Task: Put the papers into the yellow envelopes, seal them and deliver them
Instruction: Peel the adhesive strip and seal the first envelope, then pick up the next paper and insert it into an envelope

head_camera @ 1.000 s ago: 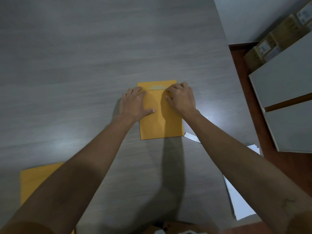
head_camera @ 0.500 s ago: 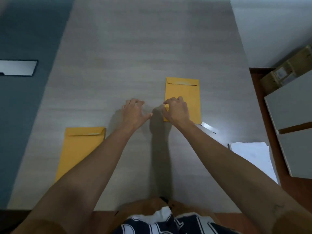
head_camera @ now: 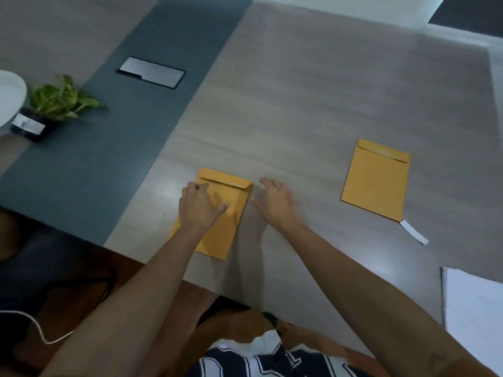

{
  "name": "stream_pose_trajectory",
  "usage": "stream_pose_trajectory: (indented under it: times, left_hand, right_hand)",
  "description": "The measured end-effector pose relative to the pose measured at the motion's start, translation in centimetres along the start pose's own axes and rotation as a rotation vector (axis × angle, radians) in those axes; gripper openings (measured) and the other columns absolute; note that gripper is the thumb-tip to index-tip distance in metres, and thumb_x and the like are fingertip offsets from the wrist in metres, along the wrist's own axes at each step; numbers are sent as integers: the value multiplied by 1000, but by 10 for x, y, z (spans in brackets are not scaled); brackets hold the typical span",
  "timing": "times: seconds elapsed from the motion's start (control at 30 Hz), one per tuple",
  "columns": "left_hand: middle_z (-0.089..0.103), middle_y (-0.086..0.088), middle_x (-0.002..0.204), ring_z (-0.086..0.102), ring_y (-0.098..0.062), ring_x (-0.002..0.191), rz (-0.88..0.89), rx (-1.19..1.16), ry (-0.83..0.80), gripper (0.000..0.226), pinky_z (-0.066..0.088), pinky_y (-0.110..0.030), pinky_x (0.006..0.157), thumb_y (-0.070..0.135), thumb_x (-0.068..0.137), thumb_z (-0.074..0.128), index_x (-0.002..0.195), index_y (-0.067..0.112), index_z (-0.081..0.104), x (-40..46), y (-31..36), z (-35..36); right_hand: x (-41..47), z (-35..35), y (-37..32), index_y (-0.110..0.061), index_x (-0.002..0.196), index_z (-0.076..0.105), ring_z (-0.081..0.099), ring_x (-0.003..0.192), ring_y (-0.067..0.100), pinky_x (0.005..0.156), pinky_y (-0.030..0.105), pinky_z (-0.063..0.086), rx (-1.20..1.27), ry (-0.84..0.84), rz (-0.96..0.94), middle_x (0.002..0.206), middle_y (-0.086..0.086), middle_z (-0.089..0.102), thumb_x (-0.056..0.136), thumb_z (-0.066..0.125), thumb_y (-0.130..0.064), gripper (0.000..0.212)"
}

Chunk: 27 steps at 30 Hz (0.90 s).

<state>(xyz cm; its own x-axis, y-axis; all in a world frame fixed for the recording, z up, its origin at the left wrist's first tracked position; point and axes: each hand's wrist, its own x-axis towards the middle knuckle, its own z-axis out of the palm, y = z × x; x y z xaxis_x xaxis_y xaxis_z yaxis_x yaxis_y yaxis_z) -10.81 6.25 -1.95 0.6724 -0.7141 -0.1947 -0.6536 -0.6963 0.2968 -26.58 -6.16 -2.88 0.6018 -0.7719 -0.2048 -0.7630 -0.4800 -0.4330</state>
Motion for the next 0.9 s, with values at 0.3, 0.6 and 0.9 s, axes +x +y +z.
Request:
stream_pose_trajectory:
  times: [0.3, 0.6, 0.9]
  left_hand:
    - [39, -12, 138, 40, -29, 125, -91, 68, -115, 110, 40, -40, 100, 69, 60, 79, 143, 12, 35, 1, -47, 1]
    - [39, -9, 132, 40, -25, 119, -46, 89, -109, 106, 40, -35, 96, 73, 55, 78, 136, 15, 41, 6, -52, 5]
    - [42, -7, 132, 40, -24, 121, 21, -15, -71, 110, 37, -35, 100, 79, 51, 76, 137, 17, 45, 9, -53, 2]
  right_hand:
    - [21, 15, -37, -22, 140, 43, 42, 122, 29, 99, 41, 41, -89, -17, -32, 137, 6, 52, 94, 50, -16, 47]
    - [37, 17, -32, -16, 126, 57, 46, 113, 29, 95, 42, 45, -112, -1, -36, 120, 10, 55, 95, 47, -13, 32]
    - [36, 10, -25, -6, 104, 65, 56, 93, 27, 77, 34, 43, 216, 124, 4, 99, 12, 63, 98, 47, -10, 19]
